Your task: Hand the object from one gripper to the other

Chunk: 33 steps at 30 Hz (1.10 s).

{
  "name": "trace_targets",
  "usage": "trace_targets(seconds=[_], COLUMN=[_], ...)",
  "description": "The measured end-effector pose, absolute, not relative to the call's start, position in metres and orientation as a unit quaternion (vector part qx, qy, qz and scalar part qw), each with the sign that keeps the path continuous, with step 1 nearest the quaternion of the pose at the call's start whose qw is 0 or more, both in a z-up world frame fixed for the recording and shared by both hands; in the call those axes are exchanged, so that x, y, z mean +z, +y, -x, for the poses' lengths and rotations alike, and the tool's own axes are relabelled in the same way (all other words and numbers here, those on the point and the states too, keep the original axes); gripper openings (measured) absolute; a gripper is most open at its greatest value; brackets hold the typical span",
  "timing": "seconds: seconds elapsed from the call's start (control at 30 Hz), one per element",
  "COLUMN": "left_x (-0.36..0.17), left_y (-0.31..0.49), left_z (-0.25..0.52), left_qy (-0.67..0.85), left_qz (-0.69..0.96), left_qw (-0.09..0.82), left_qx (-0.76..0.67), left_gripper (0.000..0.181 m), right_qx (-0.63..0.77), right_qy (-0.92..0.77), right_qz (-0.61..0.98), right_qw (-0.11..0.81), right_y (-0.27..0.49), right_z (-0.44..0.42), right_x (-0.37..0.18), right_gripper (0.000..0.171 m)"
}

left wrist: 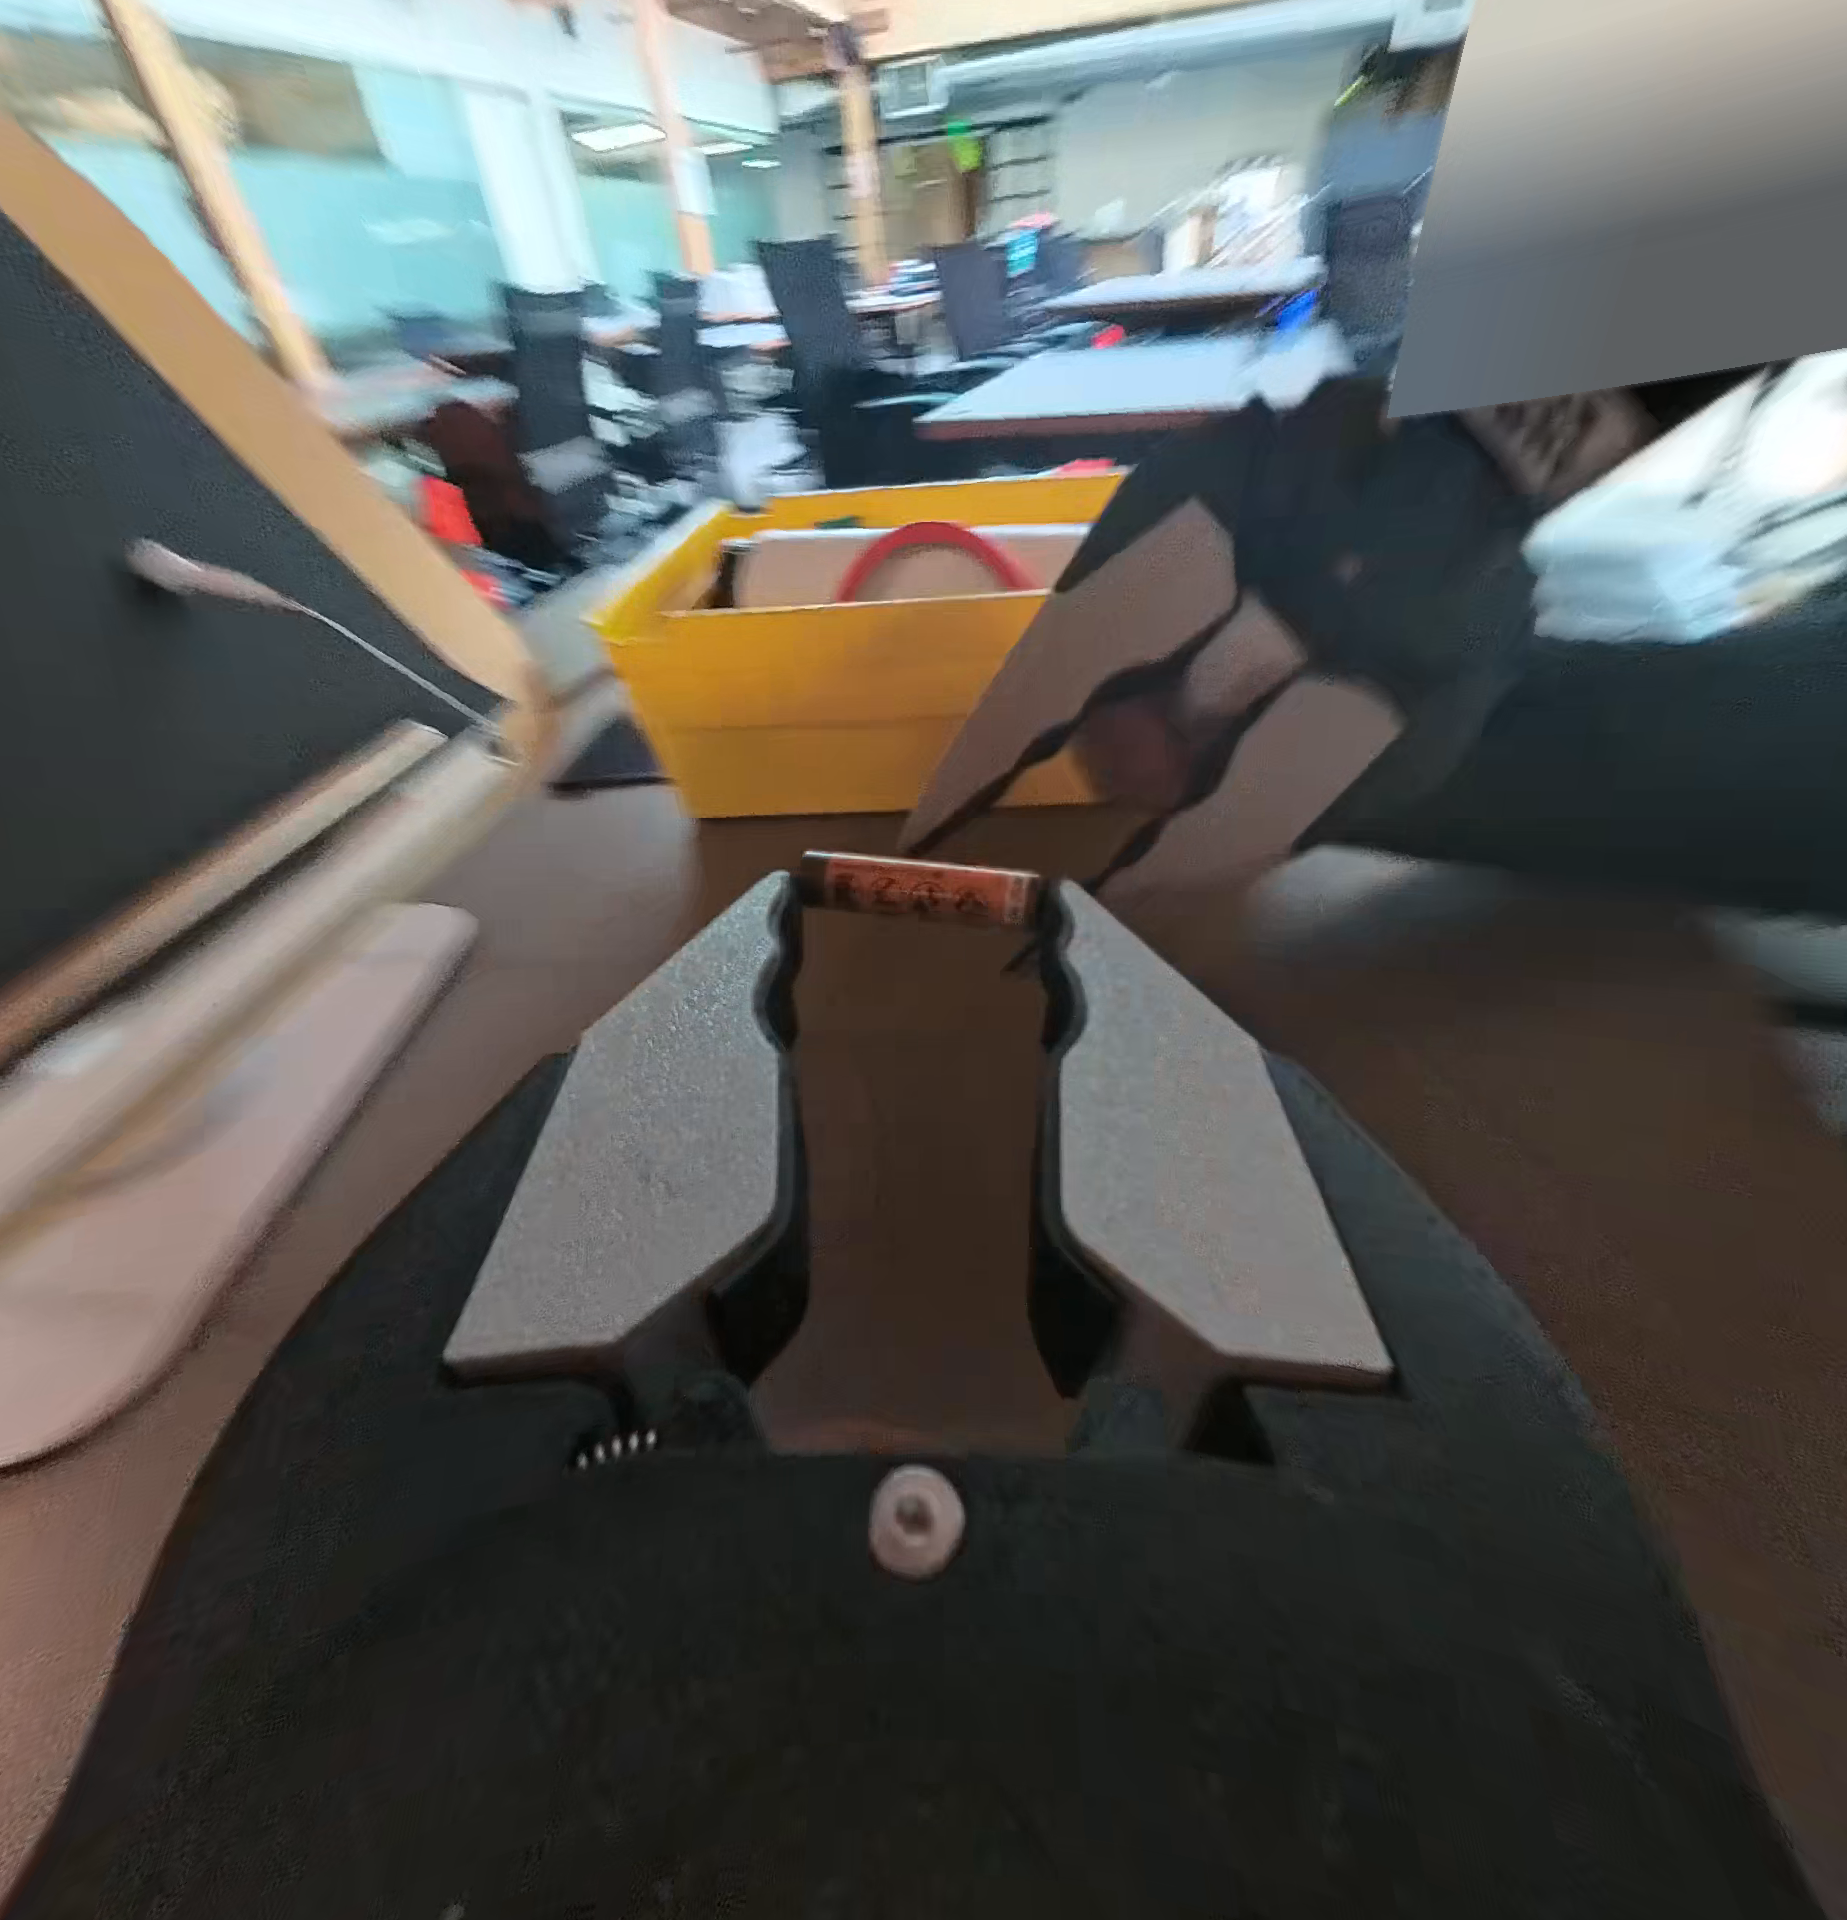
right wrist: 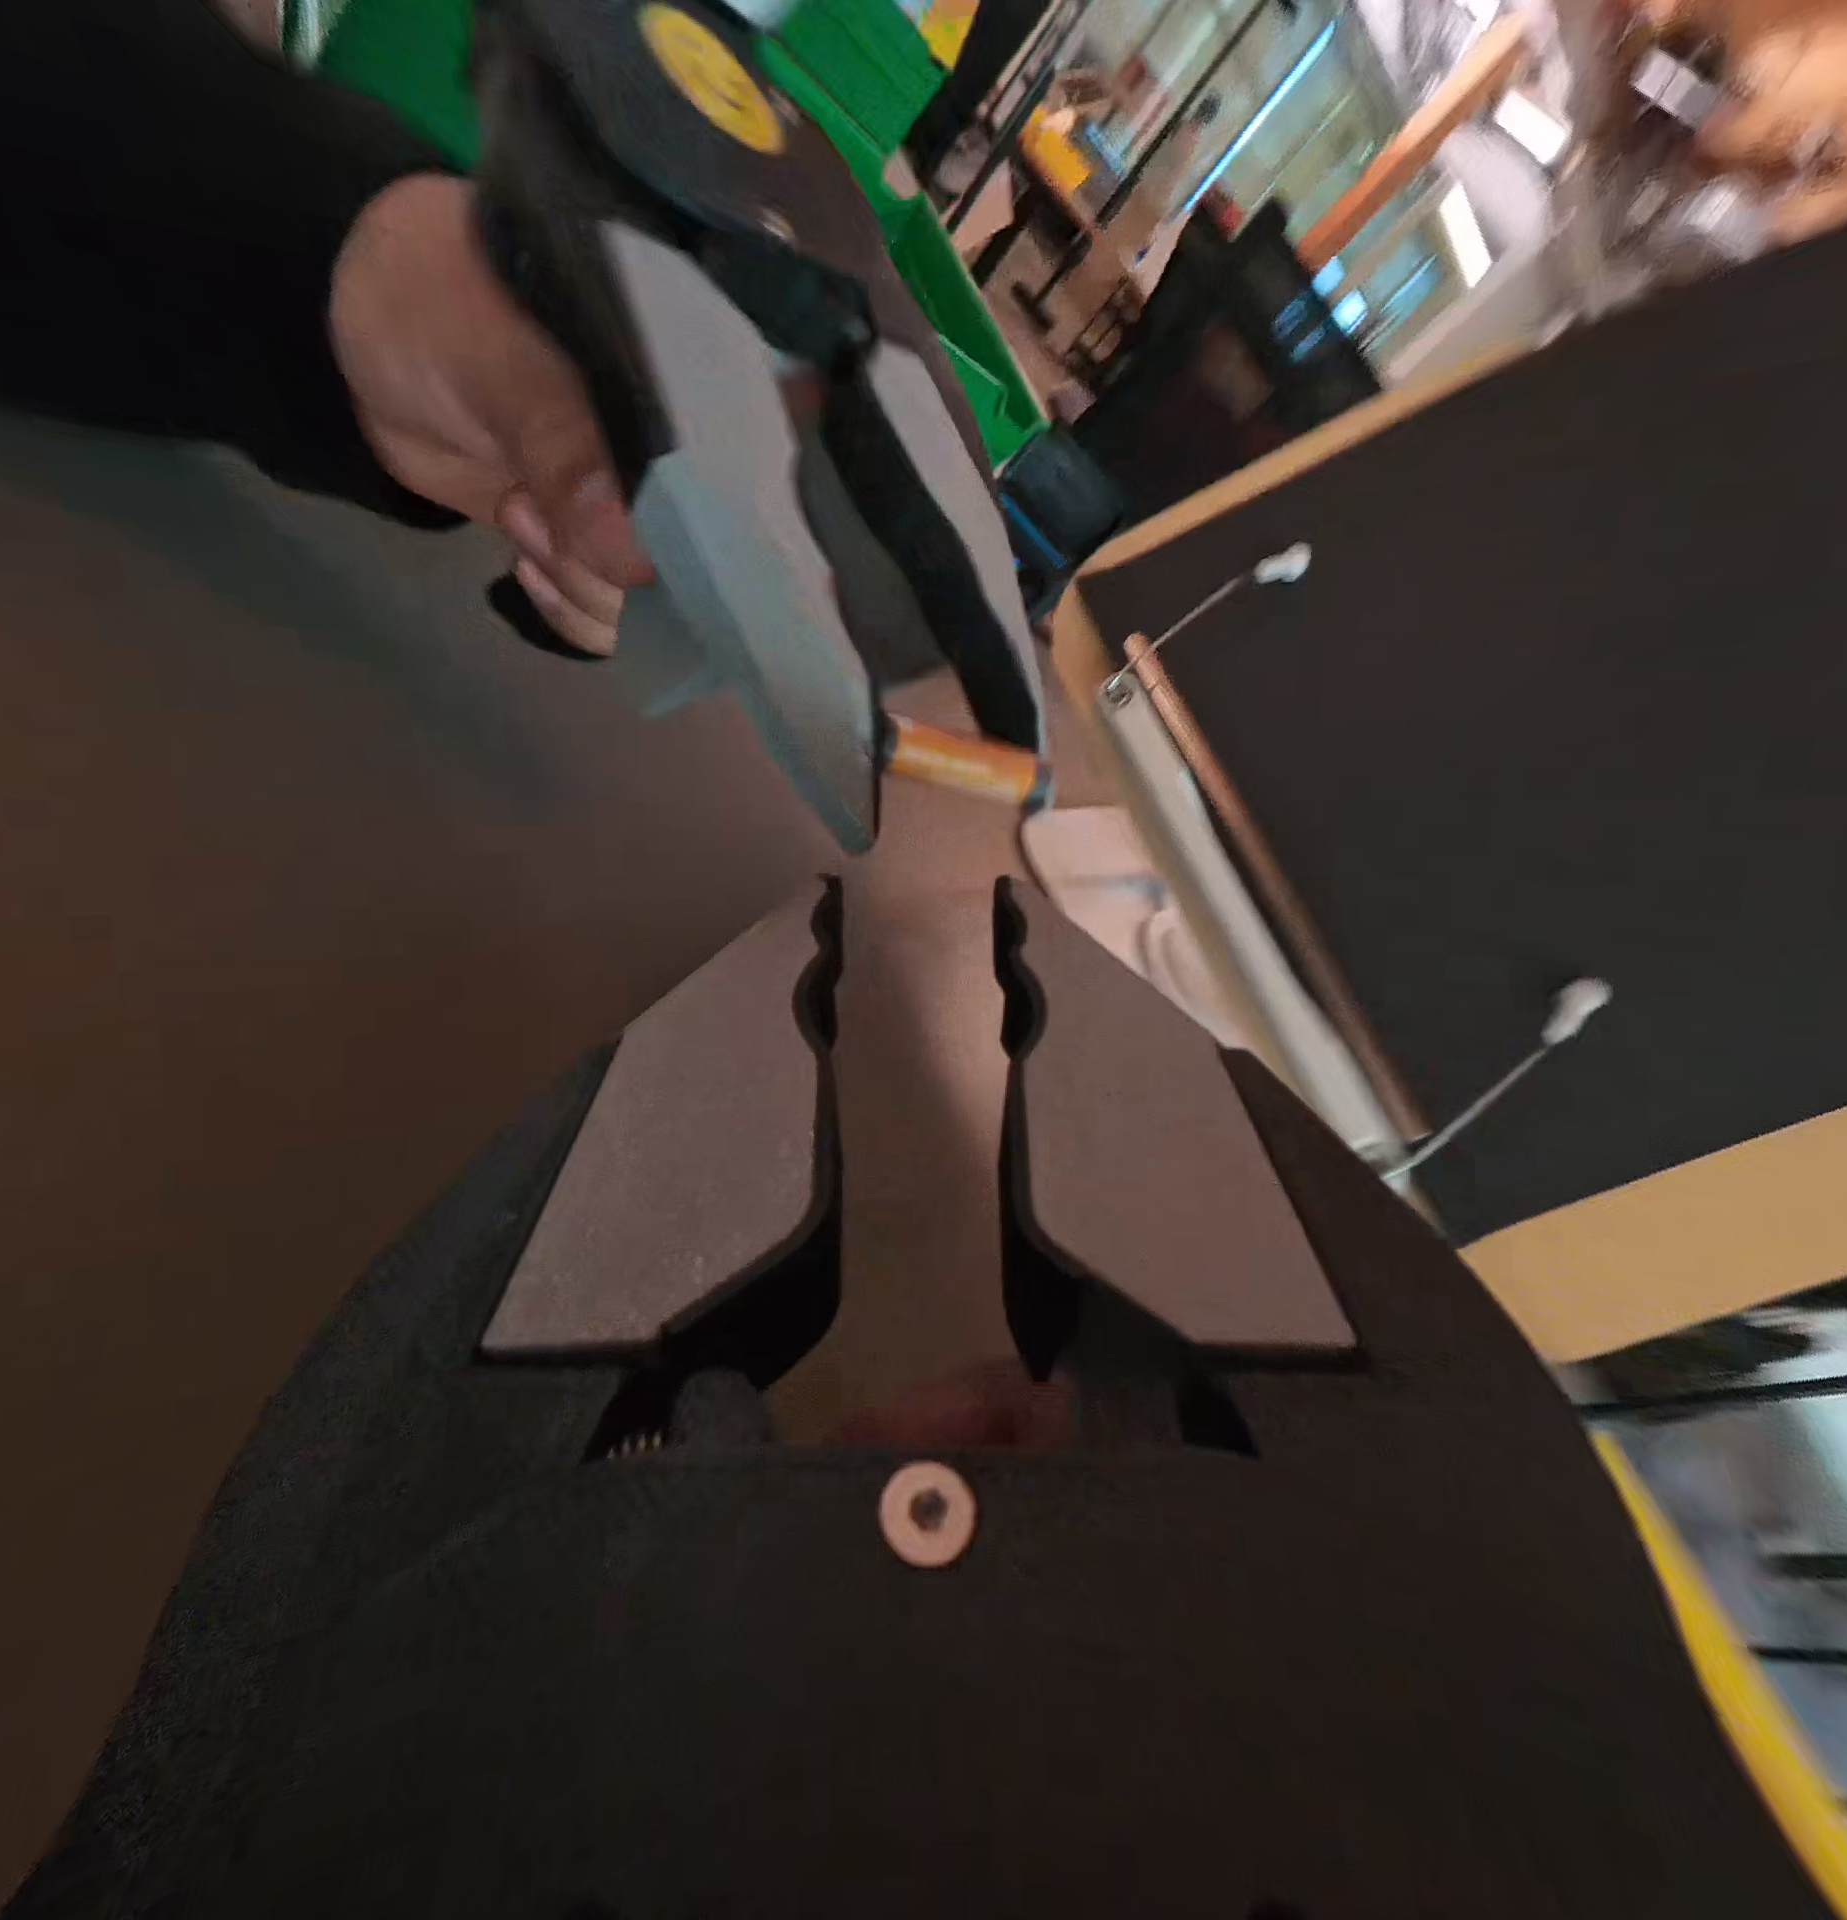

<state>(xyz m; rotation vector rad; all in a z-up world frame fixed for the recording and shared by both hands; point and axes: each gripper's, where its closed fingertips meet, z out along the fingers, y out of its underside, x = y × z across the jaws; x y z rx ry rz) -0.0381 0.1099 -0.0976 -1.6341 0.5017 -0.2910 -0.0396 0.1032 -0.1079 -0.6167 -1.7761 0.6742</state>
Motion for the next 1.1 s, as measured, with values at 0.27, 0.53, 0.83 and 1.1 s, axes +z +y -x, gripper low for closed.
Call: trace_targets(seconds=[0.27, 0.53, 0.83, 1.1], left_x=[-0.101, -0.100, -0.104, -0.092], left_y=[0.108, 0.112, 0.110, 0.108], left_z=[0.034, 0.028, 0.040, 0.044], left_qy=[0.387, 0.417, 0.224, 0.176], left_qz=[0.627, 0.578, 0.725, 0.719], left_qw=[0.636, 0.617, 0.646, 0.653], left_qx=[0.229, 0.334, -0.089, -0.159], left_gripper=[0.044, 0.043, 0.038, 0.038], right_qx=[0.580, 0.603, 0.269, 0.110], right_qy=[-0.648, -0.634, -0.718, -0.729], right_qz=[0.430, 0.448, 0.328, 0.206], right_qw=[0.243, 0.183, 0.551, 0.644], right_y=[0.094, 0.081, 0.136, 0.125], right_z=[0.036, 0.042, 0.051, 0.052], right_x=[-0.095, -0.105, -0.107, -0.107], right_gripper=[0.043, 0.009, 0.006, 0.006])
